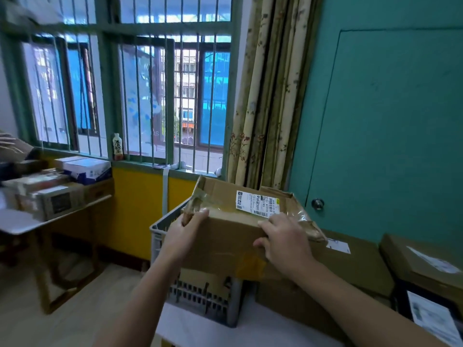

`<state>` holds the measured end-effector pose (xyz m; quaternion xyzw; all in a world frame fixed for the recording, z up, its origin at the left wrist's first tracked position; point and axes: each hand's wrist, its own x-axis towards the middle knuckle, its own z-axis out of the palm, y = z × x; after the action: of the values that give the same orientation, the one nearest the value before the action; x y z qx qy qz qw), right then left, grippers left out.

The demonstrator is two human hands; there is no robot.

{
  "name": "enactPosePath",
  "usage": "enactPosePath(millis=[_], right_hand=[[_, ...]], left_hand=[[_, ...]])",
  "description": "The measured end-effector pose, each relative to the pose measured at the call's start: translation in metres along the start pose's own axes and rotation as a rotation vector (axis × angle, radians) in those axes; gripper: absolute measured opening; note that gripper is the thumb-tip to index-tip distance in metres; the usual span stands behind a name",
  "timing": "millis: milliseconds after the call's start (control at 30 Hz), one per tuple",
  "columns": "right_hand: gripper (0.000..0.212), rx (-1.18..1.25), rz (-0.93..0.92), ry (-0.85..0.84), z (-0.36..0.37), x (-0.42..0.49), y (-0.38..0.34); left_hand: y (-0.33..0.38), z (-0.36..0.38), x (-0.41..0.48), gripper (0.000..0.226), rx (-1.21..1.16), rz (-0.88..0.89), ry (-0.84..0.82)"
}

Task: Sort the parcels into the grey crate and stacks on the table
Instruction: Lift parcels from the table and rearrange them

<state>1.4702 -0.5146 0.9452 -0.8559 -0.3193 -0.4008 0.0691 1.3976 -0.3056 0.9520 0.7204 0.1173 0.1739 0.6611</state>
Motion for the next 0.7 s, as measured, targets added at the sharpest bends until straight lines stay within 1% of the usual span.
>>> enactPosePath(millis=[33,67,167,200,267,333,367,400,433,500,533,567,600,633,700], right_hand=[[0.039,0.003,-0.005,0.001,0.009,0.006,-0.002],[0.039,0.005,-0.006,-0.011,0.018,0.012,-0.004],[0.042,-0.011,-0.003,-0.058,0.048,0.027,-0.011],[0.044,-0.006,0.007,-0.08,0.057,0.032,-0.016],[0.049,-0.01,0.029,-0.113,0.071,0.035,-0.025],[0.053,-0.03,0.087,-0.103,0.083,0.033,-0.03],[0.051,-0.02,0.142,-0.061,0.085,0.03,-0.029],[0.052,-0.001,0.244,-0.027,0.084,0.028,-0.028],[0.058,0.02,0.39,0.013,0.082,0.025,-0.023],[0.078,0.137,0.782,0.008,0.069,0.02,-0.011],[0.086,0.267,0.983,-0.028,0.063,0.019,-0.004],[0.089,0.452,1.167,-0.06,0.056,0.021,-0.003],[0.086,0.67,1.319,-0.06,0.055,0.025,-0.001],[0.077,0.867,1.421,-0.064,0.055,0.027,-0.002],[0.057,1.113,1.476,-0.089,0.06,0.031,-0.003]], left_hand=[[-0.002,-0.001,0.011,0.032,-0.007,-0.001,0.035],[-0.005,-0.003,0.023,0.029,-0.016,0.0,0.065],[-0.019,-0.011,0.058,0.046,-0.086,-0.009,0.151],[-0.025,-0.015,0.072,0.048,-0.097,-0.014,0.176],[-0.04,-0.02,0.092,0.04,-0.092,-0.052,0.209],[-0.055,-0.025,0.108,0.033,-0.09,-0.076,0.216],[-0.059,-0.026,0.112,0.031,-0.098,-0.077,0.214],[-0.063,-0.029,0.116,0.029,-0.105,-0.069,0.207],[-0.067,-0.032,0.12,0.027,-0.104,-0.049,0.196],[-0.07,-0.037,0.125,0.022,-0.096,-0.005,0.17],[-0.069,-0.038,0.128,0.02,-0.104,0.011,0.161],[-0.069,-0.039,0.13,0.018,-0.115,0.02,0.152],[-0.07,-0.039,0.134,0.018,-0.121,0.013,0.136],[-0.07,-0.038,0.137,0.018,-0.128,0.007,0.122],[-0.071,-0.035,0.146,0.016,-0.131,-0.012,0.112]])
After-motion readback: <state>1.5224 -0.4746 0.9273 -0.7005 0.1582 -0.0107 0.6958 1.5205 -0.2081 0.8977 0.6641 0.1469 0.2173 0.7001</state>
